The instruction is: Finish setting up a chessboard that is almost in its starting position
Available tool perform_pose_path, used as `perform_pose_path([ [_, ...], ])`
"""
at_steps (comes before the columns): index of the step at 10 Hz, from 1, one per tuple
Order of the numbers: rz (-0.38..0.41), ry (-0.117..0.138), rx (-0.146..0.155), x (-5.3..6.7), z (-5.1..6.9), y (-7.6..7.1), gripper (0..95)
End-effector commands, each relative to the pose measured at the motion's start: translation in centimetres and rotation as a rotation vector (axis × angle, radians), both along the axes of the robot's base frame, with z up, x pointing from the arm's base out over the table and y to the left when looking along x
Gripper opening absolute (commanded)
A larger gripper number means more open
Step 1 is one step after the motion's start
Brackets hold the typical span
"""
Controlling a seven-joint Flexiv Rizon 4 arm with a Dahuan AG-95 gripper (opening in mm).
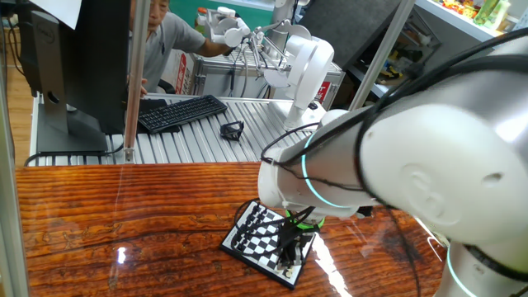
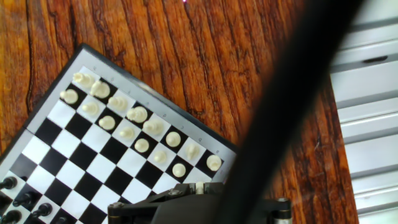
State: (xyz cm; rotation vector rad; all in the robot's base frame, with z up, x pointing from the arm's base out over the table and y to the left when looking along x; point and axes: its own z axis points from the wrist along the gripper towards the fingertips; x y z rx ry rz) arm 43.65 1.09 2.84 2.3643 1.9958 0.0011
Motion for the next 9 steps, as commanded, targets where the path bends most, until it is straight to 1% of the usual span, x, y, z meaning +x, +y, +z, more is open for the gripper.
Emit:
perform_pose_path([
  [1,0.003,0.002,0.003,0.01,-0.01,0.06,0.0],
  [2,0.008,0.007,0.006,0.03,0.02,0.03,0.0],
  [4,0.009,0.008,0.007,0.04,-0.01,0.04,0.0],
  [9,0.030,0.003,0.001,0.08,-0.02,0.01,0.0],
])
